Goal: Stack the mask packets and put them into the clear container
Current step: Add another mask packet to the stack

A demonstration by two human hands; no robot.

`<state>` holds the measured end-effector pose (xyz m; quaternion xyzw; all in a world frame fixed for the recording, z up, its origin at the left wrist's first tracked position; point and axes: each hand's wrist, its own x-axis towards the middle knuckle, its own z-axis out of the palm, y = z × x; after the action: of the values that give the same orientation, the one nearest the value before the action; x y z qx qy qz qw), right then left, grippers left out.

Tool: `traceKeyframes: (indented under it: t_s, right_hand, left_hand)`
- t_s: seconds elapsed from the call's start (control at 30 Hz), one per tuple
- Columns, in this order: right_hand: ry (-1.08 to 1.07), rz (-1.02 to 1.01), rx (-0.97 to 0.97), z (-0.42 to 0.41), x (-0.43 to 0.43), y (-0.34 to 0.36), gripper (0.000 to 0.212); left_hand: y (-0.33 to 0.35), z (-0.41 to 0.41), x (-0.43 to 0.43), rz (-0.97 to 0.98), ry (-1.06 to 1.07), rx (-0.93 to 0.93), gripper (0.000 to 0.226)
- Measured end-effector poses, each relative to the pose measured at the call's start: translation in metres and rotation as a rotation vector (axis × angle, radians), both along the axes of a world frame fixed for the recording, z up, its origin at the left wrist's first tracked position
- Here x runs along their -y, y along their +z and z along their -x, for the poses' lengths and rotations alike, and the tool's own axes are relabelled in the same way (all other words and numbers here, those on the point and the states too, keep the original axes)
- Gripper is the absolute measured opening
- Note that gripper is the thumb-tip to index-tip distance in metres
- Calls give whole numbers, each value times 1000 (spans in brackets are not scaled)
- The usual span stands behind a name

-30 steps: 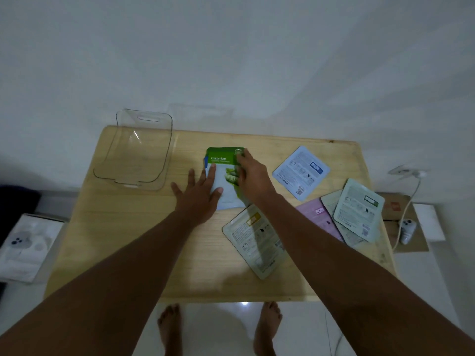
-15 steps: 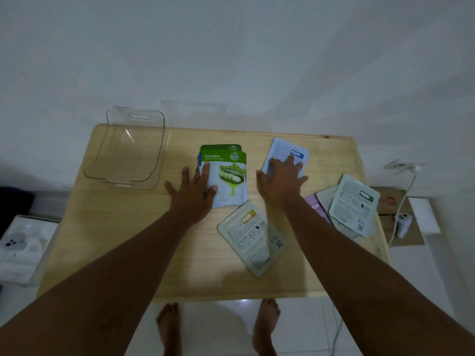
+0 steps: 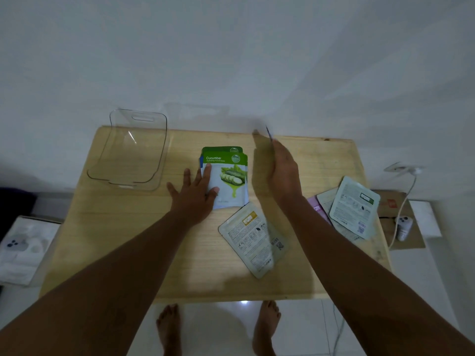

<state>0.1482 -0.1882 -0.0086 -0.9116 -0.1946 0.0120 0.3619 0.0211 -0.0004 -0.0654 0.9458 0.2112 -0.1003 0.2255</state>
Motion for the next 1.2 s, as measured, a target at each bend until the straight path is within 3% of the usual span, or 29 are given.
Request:
traceKeyframes:
  t_s: [0.13,0.37,0.53,0.8,0.97,1.03,1.2]
  right_hand:
    - [-117,-289,97,6,-18,24,46]
    - [-155,-379,-86,43,-52,12,45]
    - [-46,-205,-122,56,-53,-9,42]
    - [168,36,-106,46,-37,-22,49]
    - [249,211,-96,86,-2,-14,54]
    - [291,325,-68,105,12,-14,63]
    - [394,663,-169,135,30,-32,108]
  left_hand:
    - [1,0,-1,2,-2,-8,68]
    - [1,-2,1,-26,-6,-18,67]
    - [10,-2,2,78,43,23,67]
    - [11,-3,0,48,15,-4,61]
    - [13,-6,-2,47,3,-51,61]
    - [14,-7,-2,52,-1,-56,61]
    - [12,-6,1,47,-2,-55,59]
